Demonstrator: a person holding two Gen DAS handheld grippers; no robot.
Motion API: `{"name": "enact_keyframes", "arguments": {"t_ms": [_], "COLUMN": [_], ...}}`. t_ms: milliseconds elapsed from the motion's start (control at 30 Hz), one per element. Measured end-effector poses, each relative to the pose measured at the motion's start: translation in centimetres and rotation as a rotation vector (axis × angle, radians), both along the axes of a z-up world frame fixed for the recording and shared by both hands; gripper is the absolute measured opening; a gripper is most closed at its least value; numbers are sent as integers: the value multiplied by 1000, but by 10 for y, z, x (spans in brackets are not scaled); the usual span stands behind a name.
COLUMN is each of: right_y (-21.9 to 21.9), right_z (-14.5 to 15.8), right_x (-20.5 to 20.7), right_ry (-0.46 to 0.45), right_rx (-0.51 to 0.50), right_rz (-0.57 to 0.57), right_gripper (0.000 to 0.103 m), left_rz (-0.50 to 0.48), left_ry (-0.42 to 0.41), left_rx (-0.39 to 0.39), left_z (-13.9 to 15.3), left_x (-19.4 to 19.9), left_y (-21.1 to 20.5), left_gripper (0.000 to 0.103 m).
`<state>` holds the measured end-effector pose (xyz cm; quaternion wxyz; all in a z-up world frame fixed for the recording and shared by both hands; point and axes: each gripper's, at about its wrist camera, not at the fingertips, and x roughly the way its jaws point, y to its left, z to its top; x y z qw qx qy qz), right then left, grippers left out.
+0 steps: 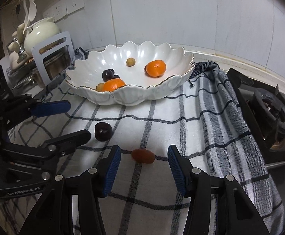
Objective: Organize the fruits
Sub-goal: 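Grasp the dark plum with the left tool while the right tool grasps the red date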
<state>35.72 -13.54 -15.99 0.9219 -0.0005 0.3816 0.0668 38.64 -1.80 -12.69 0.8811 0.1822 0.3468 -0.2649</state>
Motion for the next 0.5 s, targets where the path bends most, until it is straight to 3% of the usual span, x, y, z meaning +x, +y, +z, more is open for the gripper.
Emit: {"name": "enact_keyframes", "arguments": {"t_ms": [500], "right_y": [-1], "right_z": [-13], "right_x": [11], "right_ry": [47], "right_rx": [23], "right_rz": [-1], "right_gripper": [41], "left_rz": [-26], "left_ry": [112], "left_rx": [-53], "left_z": [-24], "left_x": [23], "left_y": [-6], "left_gripper": [42]}}
